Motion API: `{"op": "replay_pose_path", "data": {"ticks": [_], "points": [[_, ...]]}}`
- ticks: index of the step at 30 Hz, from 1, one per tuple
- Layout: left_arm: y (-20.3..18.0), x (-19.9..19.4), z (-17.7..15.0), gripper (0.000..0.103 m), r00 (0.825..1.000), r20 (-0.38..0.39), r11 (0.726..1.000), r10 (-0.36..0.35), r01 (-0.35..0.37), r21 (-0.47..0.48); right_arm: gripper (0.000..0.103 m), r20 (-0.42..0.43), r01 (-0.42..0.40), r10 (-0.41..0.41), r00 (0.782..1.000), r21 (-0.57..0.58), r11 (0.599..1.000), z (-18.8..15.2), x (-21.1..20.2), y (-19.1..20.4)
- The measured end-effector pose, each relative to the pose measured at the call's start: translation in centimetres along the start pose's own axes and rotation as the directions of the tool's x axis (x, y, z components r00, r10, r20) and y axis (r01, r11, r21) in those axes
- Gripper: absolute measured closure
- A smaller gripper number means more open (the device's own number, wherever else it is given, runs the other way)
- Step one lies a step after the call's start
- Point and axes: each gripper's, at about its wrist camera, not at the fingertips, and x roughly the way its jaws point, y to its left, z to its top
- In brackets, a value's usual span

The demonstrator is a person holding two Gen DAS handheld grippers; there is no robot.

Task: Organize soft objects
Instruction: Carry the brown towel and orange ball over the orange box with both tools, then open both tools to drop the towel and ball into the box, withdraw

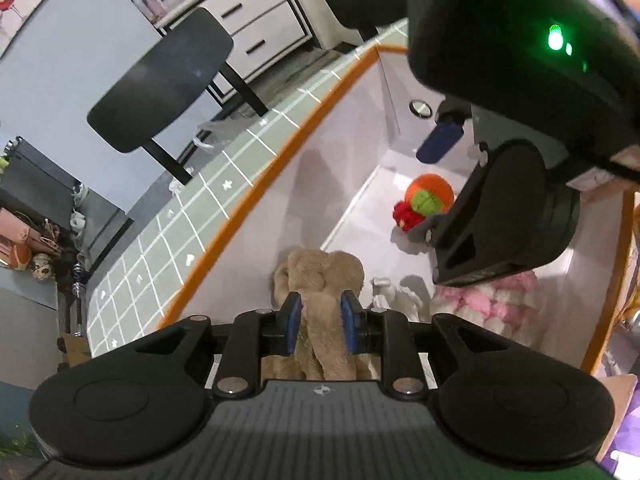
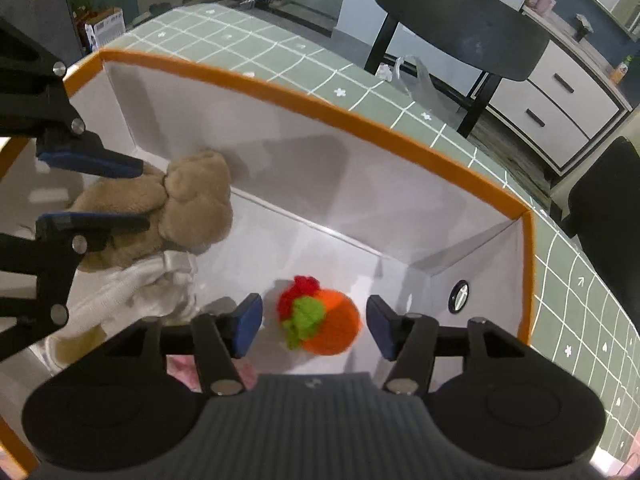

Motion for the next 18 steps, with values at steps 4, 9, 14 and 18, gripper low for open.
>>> {"op": "replay_pose_path", "data": {"ticks": [4,9,14,18], "points": [[-0.5,-1.0,-0.2,0.072,1.0,0.003,1.0,0.012,-0.012,0.014,0.046,0.0,0.012,-0.012,1.0,-0.006,1.0,-0.4,-0.8,0.2],[-0.4,-1.4,-0.1,0.064,1.0,0.012,0.999,0.028,-0.028,0.02,0.046,0.012,0.021,-0.021,1.0,-0.018,1.0,-0.5,-2.2,0.8],[-0.7,-3.1,0.0,0.064,0.999,0.029,0.999,0.041,-0.042,0.021,0.046,0.035,0.032,-0.03,0.999,-0.04,0.999,-0.5,-4.5,1.7],[-0.8,-4.5,-0.3,0.064,0.998,0.041,0.999,0.044,-0.044,0.017,0.046,0.043,0.044,-0.041,0.998,-0.062,0.997,-0.7,-6.3,2.7]]}}
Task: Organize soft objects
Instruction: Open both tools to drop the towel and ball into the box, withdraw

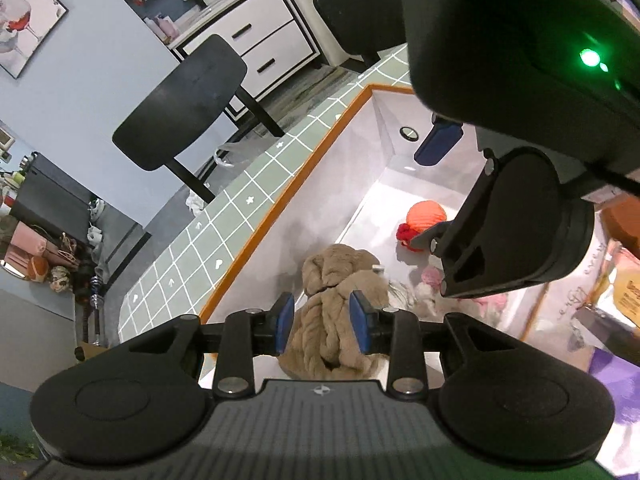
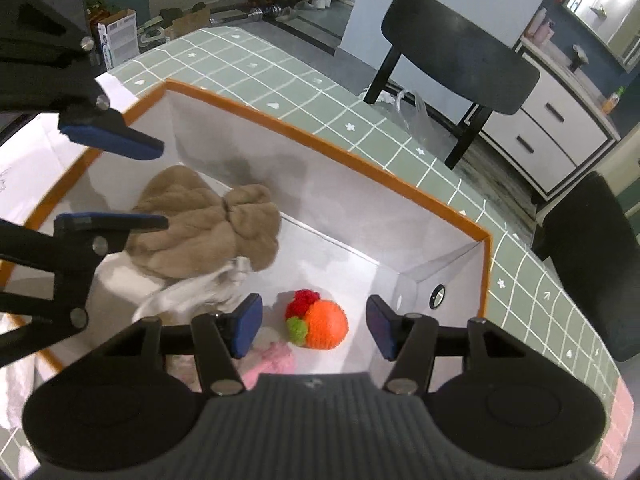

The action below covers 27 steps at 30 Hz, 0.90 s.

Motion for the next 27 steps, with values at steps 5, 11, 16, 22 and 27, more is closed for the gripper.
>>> {"op": "replay_pose_path", "data": {"ticks": [5,11,16,22,27], "points": [[-0.2,-1.7,-1.0,0.064,1.0,0.007,1.0,0.014,-0.014,0.002,0.046,0.0,0.015,-0.015,1.0,-0.031,0.999,-0.6,-2.1,1.3],[-0.5,-3.9,-2.3,0.064,0.999,0.018,1.0,0.028,-0.028,-0.011,0.046,0.008,0.028,-0.027,1.0,-0.064,0.998,-1.6,-5.0,3.4],[-0.8,-5.8,-3.7,0.063,0.999,0.032,0.999,0.033,-0.033,-0.016,0.046,0.01,0.033,-0.032,0.999,-0.095,0.995,-2.7,-7.1,5.1],[-0.2,-6.8,-6.3,0.063,0.999,0.02,0.998,0.047,-0.046,-0.05,0.046,-0.004,0.049,-0.049,0.999,-0.097,0.994,-5.0,-8.4,6.0],[0.1,-7.2,-9.2,0.061,0.999,0.001,0.996,0.046,-0.046,-0.074,0.046,-0.032,0.069,-0.071,0.997,-0.067,0.995,-8.1,-8.5,4.8]]}}
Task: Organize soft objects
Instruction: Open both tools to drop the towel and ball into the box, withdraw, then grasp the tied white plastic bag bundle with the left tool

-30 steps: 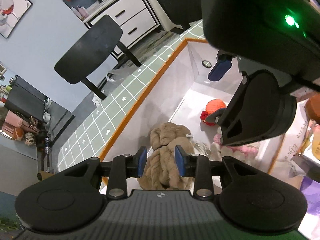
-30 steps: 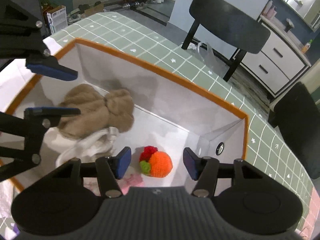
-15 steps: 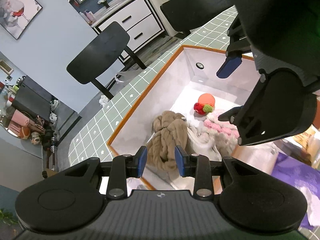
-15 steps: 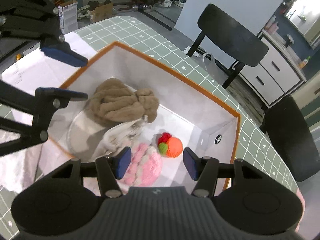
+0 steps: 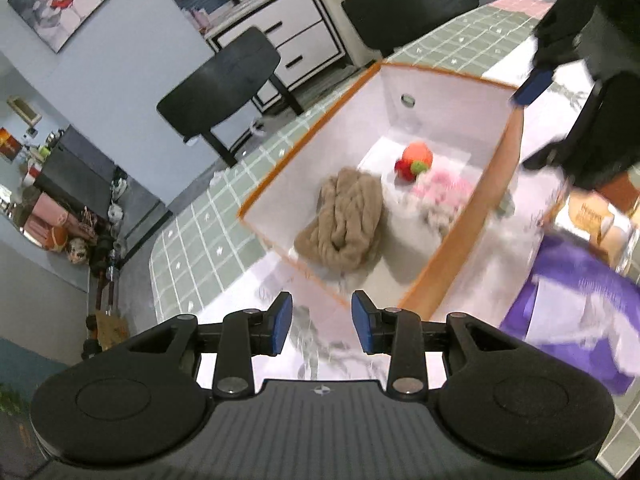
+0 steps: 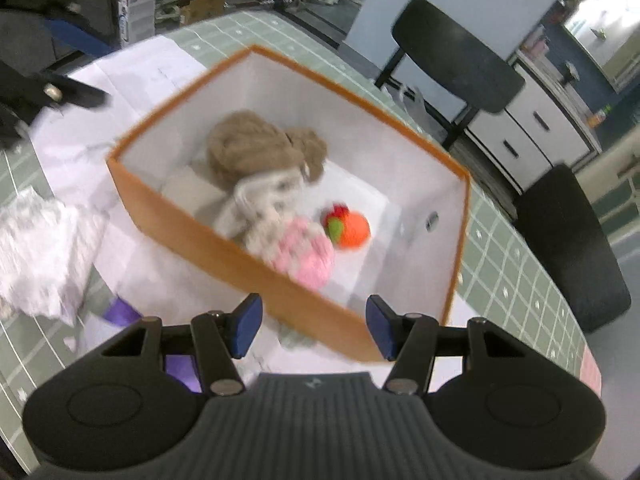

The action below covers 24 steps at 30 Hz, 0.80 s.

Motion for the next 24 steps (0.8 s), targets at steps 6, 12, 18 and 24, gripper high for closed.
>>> {"op": "replay_pose_path", "data": {"ticks": [6,12,18,24], "points": [[1.8,0.6,-4.1,0.061,0.999,-0.039,0.998,0.001,-0.003,-0.064,0.046,-0.045,0.017,-0.014,0.999,0.072,0.997,-4.7,0.9,-2.7],[2.4,0.6,-8.9,0.061,0.998,-0.045,0.992,-0.04,0.034,-0.121,0.046,-0.076,0.014,-0.003,0.997,0.135,0.991,-10.0,1.3,-5.1],[2.4,0.4,-13.9,0.061,0.996,-0.047,0.984,-0.081,0.072,-0.166,0.046,-0.09,-0.025,0.039,0.995,0.154,0.988,-15.2,1.4,-4.6],[0.8,-1.5,-18.4,0.06,0.991,-0.015,0.976,-0.136,0.131,-0.175,0.046,-0.081,-0.082,0.096,0.992,0.161,0.983,-19.7,0.6,-2.5]]}}
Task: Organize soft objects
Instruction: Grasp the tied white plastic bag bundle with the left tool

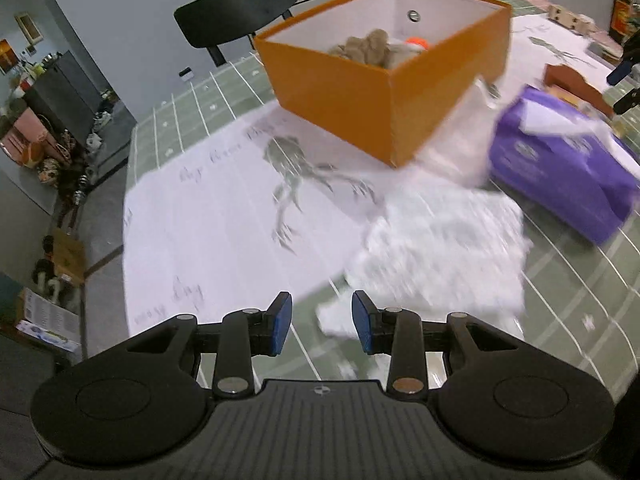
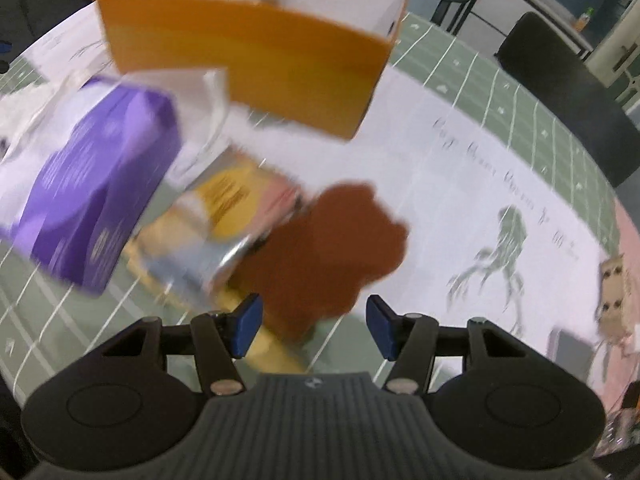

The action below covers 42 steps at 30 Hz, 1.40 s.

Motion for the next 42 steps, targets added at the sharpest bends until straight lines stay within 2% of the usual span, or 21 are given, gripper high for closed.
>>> {"op": "replay_pose_path", "data": {"ticks": [5,9,13,15,19,23,28,31,34,35,38,42], "points": [[-1.1,-1.6,-3.5,0.053,0.998,0.036,0.998,-0.059,0.059,0.007,0.046,0.004,-0.049,0.049,0.999,-0.002,0.999,-3.0,-0.5,2.0],[-2.0,-2.7,-5.8,0.052,0.989,0.061,0.991,-0.134,0.132,0.031,0.046,0.02,-0.082,0.083,0.996,-0.009,0.997,-5.1,-1.0,4.1],[-2.6,-3.0,-7.1,0.045,0.984,0.081,0.986,-0.162,0.158,0.048,0.045,0.056,-0.124,0.124,0.991,0.004,0.992,-6.4,-1.4,6.1],[-2.7,-2.8,-7.4,0.038,0.977,0.092,0.981,-0.191,0.187,0.051,0.045,0.077,-0.147,0.146,0.986,0.007,0.989,-7.1,-1.7,7.3],[-3.1,-2.3,-7.3,0.031,0.966,0.103,0.971,-0.237,0.232,0.059,0.045,0.096,-0.18,0.181,0.979,-0.018,0.983,-7.8,-2.0,10.3],[-3.8,-1.6,-6.5,0.016,0.958,0.104,0.962,-0.267,0.258,0.092,0.045,0.105,-0.208,0.211,0.972,-0.033,0.978,-8.2,-2.1,12.3],[-5.1,-0.6,-4.9,0.014,0.946,0.091,0.946,-0.31,0.298,0.128,0.045,0.113,-0.213,0.216,0.97,-0.039,0.976,-8.3,-2.3,13.0],[-6.1,0.4,-4.3,0.014,0.939,0.063,0.935,-0.338,0.326,0.142,0.045,0.12,-0.201,0.204,0.972,-0.035,0.979,-8.1,-2.2,12.8],[-7.2,1.3,-3.9,0.014,0.939,0.049,0.933,-0.339,0.329,0.147,0.045,0.131,-0.176,0.179,0.975,-0.031,0.984,-8.2,-2.4,12.3],[-7.5,1.5,-3.8,0.017,0.938,0.05,0.933,-0.342,0.332,0.14,0.044,0.135,-0.162,0.164,0.977,-0.031,0.986,-8.2,-2.4,12.2],[-7.9,2.3,-3.7,0.039,0.929,0.043,0.929,-0.366,0.363,0.068,0.044,0.144,-0.105,0.111,0.983,-0.046,0.993,-8.1,-2.1,11.4],[-8.6,2.3,-4.2,0.046,0.929,0.065,0.932,-0.363,0.363,0.018,0.044,0.154,-0.082,0.084,0.984,-0.016,0.996,-7.6,-1.5,9.6]]}}
